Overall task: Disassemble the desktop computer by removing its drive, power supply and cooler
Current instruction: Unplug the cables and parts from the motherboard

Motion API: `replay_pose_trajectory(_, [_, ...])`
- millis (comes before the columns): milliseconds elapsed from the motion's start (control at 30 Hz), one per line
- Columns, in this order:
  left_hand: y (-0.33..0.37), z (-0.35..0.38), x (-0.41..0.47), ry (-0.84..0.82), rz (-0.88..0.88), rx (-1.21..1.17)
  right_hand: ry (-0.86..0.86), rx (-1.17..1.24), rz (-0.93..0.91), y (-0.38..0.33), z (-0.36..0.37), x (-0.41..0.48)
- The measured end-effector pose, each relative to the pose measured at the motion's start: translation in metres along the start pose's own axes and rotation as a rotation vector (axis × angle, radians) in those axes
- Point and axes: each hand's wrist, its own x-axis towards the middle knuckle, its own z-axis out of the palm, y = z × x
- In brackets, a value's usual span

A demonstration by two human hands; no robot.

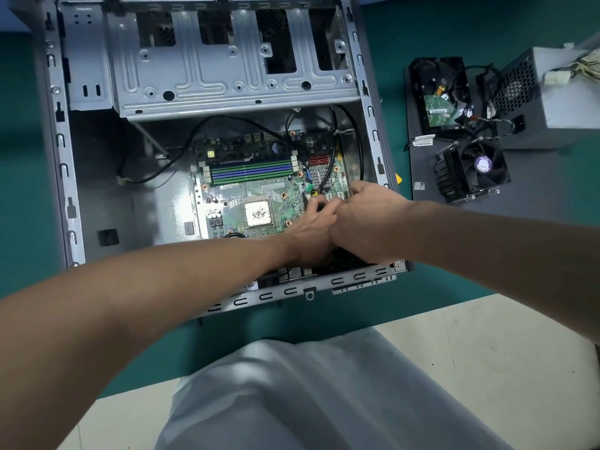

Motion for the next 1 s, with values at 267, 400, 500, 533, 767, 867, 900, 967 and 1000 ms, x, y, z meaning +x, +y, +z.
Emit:
replay_pose_trajectory(267, [-0.001, 0.001, 0.001, 0.061, 0.067, 0.079, 0.015, -0.057, -0.021, 0.001, 0.003, -0.003])
replay_pose_trajectory(400, [-0.002, 0.004, 0.001, 0.086, 0.060, 0.008, 0.008, -0.101, -0.030, 0.003, 0.005, -0.007])
replay_pose_trajectory(500, [-0.003, 0.004, 0.002, 0.101, 0.059, -0.001, -0.014, -0.091, -0.031, 0.002, 0.006, -0.006])
replay_pose_trajectory(533, [-0.003, 0.005, 0.002, 0.101, 0.071, 0.010, -0.001, -0.078, -0.026, 0.001, 0.006, -0.004])
replay_pose_trajectory(767, [-0.004, 0.004, 0.002, 0.131, 0.105, 0.084, 0.111, 0.009, 0.017, -0.002, 0.009, -0.002])
replay_pose_trajectory(867, [-0.003, 0.003, 0.003, 0.185, 0.187, 0.178, 0.108, -0.016, 0.012, -0.003, 0.010, -0.002])
replay_pose_trajectory(900, [-0.004, 0.002, 0.002, 0.191, 0.202, 0.194, 0.109, -0.022, 0.007, -0.003, 0.009, -0.002])
replay_pose_trajectory(967, [-0.005, 0.002, 0.001, 0.229, 0.235, 0.194, 0.119, -0.014, -0.010, -0.002, 0.009, -0.002])
replay_pose_trajectory(1000, [-0.005, 0.002, 0.000, 0.255, 0.254, 0.188, 0.122, -0.010, -0.018, -0.002, 0.010, -0.003])
